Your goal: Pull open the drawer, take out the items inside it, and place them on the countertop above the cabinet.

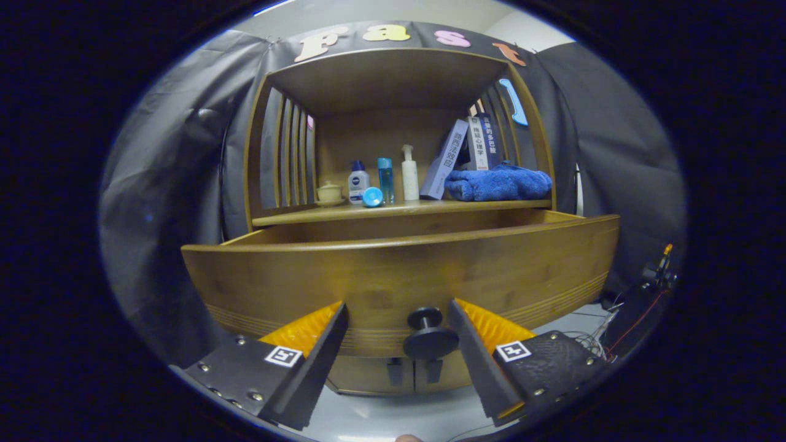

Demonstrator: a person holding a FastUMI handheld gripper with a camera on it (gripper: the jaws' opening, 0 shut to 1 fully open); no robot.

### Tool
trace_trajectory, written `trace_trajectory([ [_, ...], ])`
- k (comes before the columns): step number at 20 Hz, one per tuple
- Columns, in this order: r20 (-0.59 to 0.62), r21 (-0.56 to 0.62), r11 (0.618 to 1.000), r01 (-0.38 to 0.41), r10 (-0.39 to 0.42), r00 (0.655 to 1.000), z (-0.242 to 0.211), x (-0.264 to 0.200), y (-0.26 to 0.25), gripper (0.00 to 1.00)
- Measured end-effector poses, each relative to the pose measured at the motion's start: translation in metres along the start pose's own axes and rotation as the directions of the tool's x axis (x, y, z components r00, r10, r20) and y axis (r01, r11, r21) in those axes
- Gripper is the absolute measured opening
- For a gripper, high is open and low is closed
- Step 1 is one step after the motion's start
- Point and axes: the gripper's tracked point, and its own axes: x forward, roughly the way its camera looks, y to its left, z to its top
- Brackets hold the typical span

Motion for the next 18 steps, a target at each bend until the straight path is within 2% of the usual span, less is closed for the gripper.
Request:
trace_trajectory([
  [18,0.082,0.001,1.0,0.007,-0.007,0.997,0.009,0.07,0.005,0.99],
])
